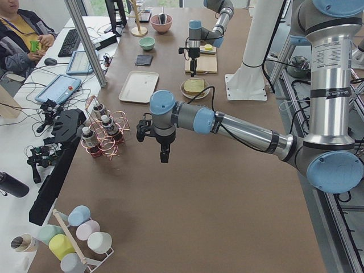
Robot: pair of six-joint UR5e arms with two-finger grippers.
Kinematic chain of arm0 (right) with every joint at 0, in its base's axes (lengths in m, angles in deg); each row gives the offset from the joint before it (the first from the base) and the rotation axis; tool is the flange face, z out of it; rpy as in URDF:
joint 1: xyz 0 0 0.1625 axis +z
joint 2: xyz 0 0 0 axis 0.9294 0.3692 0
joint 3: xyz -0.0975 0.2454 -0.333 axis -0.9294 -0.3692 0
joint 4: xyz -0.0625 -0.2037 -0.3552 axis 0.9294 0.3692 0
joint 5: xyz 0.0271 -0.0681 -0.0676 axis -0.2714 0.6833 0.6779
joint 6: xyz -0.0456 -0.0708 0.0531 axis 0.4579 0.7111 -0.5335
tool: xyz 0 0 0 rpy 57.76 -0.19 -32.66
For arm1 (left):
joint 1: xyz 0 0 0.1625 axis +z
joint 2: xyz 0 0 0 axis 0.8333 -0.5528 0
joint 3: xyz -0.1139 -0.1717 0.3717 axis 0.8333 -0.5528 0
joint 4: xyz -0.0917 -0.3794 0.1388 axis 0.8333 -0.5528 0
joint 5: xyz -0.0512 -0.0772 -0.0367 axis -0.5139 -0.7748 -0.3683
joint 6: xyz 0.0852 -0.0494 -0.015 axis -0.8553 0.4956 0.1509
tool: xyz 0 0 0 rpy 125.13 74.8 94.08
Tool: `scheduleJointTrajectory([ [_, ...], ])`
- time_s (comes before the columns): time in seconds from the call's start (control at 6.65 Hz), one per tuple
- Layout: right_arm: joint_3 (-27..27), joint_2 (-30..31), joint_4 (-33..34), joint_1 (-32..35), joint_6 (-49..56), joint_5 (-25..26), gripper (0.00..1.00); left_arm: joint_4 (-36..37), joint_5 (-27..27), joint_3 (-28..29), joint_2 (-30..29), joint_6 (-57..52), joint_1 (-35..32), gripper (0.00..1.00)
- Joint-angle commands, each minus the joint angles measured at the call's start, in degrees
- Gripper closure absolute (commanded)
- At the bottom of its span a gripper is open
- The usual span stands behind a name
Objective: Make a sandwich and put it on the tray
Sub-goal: 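Withdraw the right arm while the left arm moves toward the plate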
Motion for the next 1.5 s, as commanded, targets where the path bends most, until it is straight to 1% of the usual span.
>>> scheduleJointTrajectory([
  [0.0,0.8,4.2,0.3,7.9,4.9,-7.5,0.0,-5.1,1.4,0.0,-7.1,18.6,10.5,0.03],
  [0.15,1.0,7.0,0.3,12.4,9.1,-12.2,0.0,-5.1,2.5,0.0,-10.6,23.8,15.9,0.03],
  [0.3,1.1,9.0,0.3,16.3,12.4,-16.4,0.0,-5.1,7.2,-0.1,-14.7,31.1,22.3,0.03],
  [0.45,1.1,11.3,0.3,19.7,15.1,-19.6,0.0,-5.3,10.2,0.7,-16.3,31.9,27.7,0.05],
  [0.6,1.6,14.2,0.3,23.4,19.1,-22.9,0.0,-6.0,11.1,2.4,-19.2,32.3,31.3,0.05],
  [0.75,2.1,17.0,0.4,26.1,21.5,-24.7,0.0,-6.0,11.1,4.9,-22.0,32.3,32.5,0.06],
  [0.9,2.1,20.2,0.4,27.3,25.0,-24.7,0.0,-6.0,11.1,6.0,-23.4,34.8,33.7,0.08],
  [1.05,3.3,24.2,0.4,29.0,29.3,-25.2,0.0,-6.0,11.6,6.6,-23.7,37.0,35.1,0.11],
  [1.2,3.3,27.3,0.4,29.4,34.1,-25.1,0.0,-6.0,14.7,7.1,-24.5,37.1,36.9,0.16],
  [1.35,3.4,30.4,0.4,31.0,40.7,-25.2,0.0,-6.0,16.3,8.0,-26.0,37.3,38.7,0.19],
])
